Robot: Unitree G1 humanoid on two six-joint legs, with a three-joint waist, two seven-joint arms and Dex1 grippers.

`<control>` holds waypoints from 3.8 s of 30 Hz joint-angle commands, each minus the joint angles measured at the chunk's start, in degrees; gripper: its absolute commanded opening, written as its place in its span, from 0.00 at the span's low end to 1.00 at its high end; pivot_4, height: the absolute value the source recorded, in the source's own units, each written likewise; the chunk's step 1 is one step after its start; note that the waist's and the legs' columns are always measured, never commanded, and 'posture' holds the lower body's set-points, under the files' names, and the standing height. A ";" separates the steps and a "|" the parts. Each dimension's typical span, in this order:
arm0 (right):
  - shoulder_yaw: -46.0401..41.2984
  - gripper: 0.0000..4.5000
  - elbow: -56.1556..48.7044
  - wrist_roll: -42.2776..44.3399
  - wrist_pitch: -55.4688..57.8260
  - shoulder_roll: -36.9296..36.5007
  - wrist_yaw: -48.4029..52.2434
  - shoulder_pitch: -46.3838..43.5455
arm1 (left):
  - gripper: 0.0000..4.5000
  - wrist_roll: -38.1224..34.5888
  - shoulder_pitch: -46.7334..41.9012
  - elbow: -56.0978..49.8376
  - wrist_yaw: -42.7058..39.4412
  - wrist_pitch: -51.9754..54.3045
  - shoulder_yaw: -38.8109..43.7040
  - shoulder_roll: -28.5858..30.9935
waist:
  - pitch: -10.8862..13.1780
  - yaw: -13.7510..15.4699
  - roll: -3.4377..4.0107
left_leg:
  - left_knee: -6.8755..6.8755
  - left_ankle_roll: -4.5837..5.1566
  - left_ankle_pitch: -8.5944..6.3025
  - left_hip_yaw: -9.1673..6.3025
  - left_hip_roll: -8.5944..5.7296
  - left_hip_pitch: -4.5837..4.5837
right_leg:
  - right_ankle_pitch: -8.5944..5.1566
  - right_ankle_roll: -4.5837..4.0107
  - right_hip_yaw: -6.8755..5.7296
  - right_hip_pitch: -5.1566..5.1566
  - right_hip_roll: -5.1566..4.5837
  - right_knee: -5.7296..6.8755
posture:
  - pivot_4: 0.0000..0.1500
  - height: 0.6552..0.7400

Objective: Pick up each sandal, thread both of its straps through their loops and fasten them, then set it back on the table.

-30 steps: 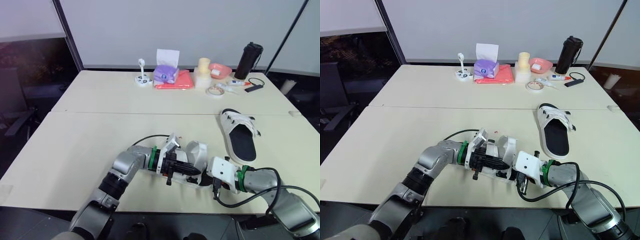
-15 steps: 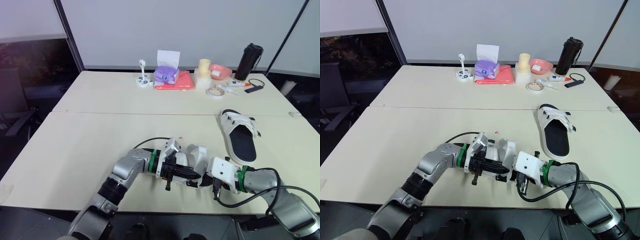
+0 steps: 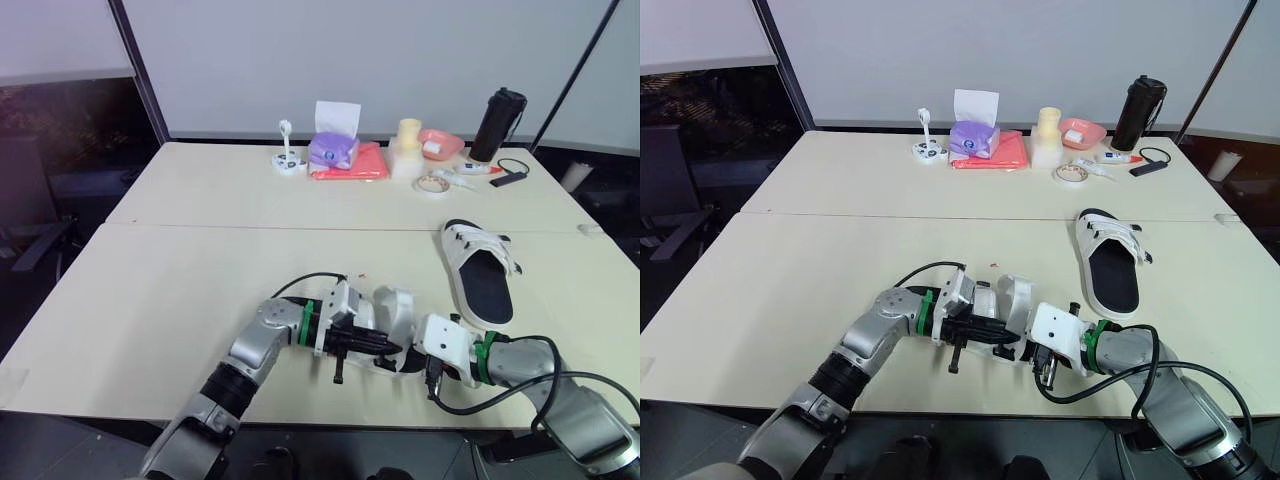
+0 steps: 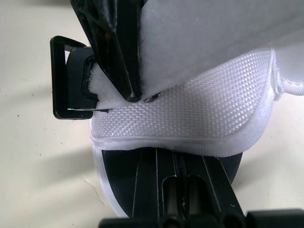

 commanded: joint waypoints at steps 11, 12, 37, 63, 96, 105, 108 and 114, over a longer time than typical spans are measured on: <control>4.20 0.00 4.42 -1.13 2.56 -0.44 1.81 2.62 | 0.01 2.35 1.27 1.31 -5.79 0.61 -2.88 2.12 | -0.01 -0.19 -0.01 | -0.01 0.00 -0.01 0.00 0.01 0.00 | -0.01 0.00 0.00 -0.01 0.01 0.00 | 1.00 1.00; 4.21 0.00 4.44 -1.13 2.56 -0.43 1.82 2.60 | 0.01 2.71 1.27 1.50 -5.79 -0.13 -2.88 2.21 | -0.01 -0.21 -0.01 | -0.01 0.00 -0.01 0.00 0.02 0.00 | -0.01 0.01 0.00 -0.02 0.01 0.00 | 1.00 1.00; 4.31 0.00 5.38 -1.13 1.91 -1.06 2.52 1.97 | 0.01 -1.05 6.79 2.26 -5.80 -16.49 2.91 1.71 | 0.02 -0.40 0.02 | -0.06 -0.03 -0.03 -0.04 0.09 0.00 | -0.02 -0.01 0.01 -0.06 0.02 -0.05 | 1.00 1.00; 4.85 0.00 6.12 -1.20 1.62 -0.71 2.74 1.15 | 0.01 6.51 0.32 9.32 -3.60 -28.67 -1.19 0.19 | 0.06 -0.11 0.00 | 0.00 -0.16 -0.11 0.01 0.12 -0.06 | -0.05 -0.03 0.04 0.05 -0.09 -0.15 | 1.00 1.00; 5.74 0.00 7.33 -2.12 1.07 0.96 2.31 0.20 | 0.75 -8.40 -2.88 -9.18 1.67 10.36 7.71 4.12 | 0.58 -0.61 -0.07 | -0.16 -0.16 -0.11 -0.01 0.25 -0.14 | -0.07 -0.08 0.07 -0.23 0.02 -0.18 | 1.00 1.00; 5.45 0.00 7.30 -2.34 1.03 0.87 2.14 0.35 | 0.75 -8.51 -6.20 -4.32 2.77 13.43 7.57 0.53 | 0.80 -0.67 -0.28 | -0.18 -0.17 -0.11 0.04 0.25 -0.14 | -0.06 -0.08 0.06 -0.27 0.06 -0.18 | 1.00 1.00; 5.25 0.00 7.21 -2.35 1.09 0.79 1.96 0.68 | 0.64 -9.41 -6.39 -5.13 0.71 16.73 6.75 0.97 | 0.81 -0.65 -0.29 | -0.17 -0.17 -0.12 0.05 0.24 -0.14 | -0.06 -0.08 0.06 -0.27 0.08 -0.18 | 1.00 1.00; 5.13 0.00 7.05 -2.34 1.16 0.80 1.72 1.01 | 0.02 -11.02 -5.30 -8.96 -2.55 23.37 5.33 3.09 | 0.83 -0.68 -0.30 | -0.18 -0.18 -0.12 0.06 0.26 -0.14 | -0.06 -0.08 0.06 -0.27 0.06 -0.18 | 1.00 1.00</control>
